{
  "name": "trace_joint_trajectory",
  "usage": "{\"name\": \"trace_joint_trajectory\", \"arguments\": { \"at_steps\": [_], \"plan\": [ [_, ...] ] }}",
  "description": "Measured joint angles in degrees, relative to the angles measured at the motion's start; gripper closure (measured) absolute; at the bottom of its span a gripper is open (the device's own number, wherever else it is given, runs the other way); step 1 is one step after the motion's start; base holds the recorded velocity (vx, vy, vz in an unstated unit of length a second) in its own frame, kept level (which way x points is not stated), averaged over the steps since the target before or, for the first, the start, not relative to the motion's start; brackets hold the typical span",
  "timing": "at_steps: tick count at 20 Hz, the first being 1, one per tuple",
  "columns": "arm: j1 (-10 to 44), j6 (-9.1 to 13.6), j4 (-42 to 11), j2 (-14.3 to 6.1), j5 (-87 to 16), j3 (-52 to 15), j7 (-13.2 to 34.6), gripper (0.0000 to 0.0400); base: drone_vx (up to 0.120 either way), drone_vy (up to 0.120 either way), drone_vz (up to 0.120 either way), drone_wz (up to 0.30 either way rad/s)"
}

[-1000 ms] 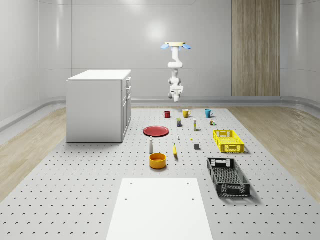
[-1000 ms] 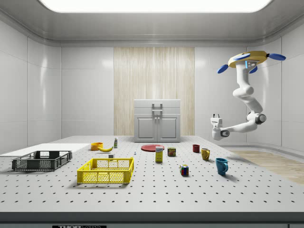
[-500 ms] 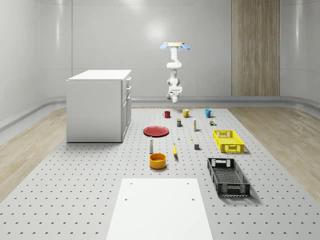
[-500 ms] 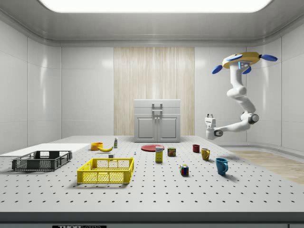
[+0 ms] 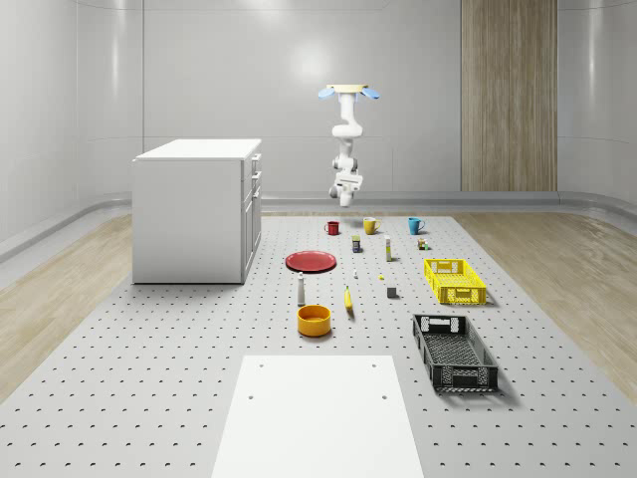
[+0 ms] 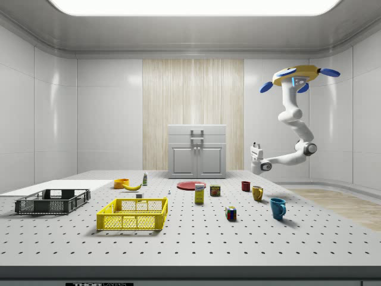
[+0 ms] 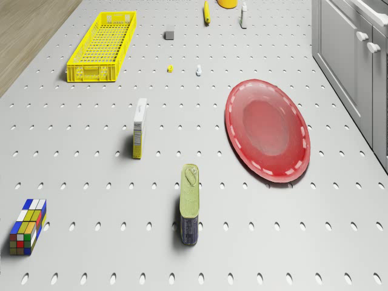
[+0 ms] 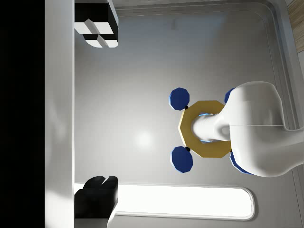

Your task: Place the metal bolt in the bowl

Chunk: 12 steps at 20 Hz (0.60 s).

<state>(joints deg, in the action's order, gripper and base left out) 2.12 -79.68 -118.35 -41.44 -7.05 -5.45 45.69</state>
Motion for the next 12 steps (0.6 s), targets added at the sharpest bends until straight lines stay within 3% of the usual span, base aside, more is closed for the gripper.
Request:
{"name": "trace_joint_trajectory", "arguments": {
  "at_steps": [7,12],
  "plan": [
    [3.5,-0.7,-3.3,-0.9,-15.7,-11.0,2.3,0.0,0.12,0.0,0.0,0.0],
    [9.6,-1.9,-13.9,-3.3,-40.4,-27.0,7.2,0.0,0.12,0.0,0.0,0.0]
  ]
}}
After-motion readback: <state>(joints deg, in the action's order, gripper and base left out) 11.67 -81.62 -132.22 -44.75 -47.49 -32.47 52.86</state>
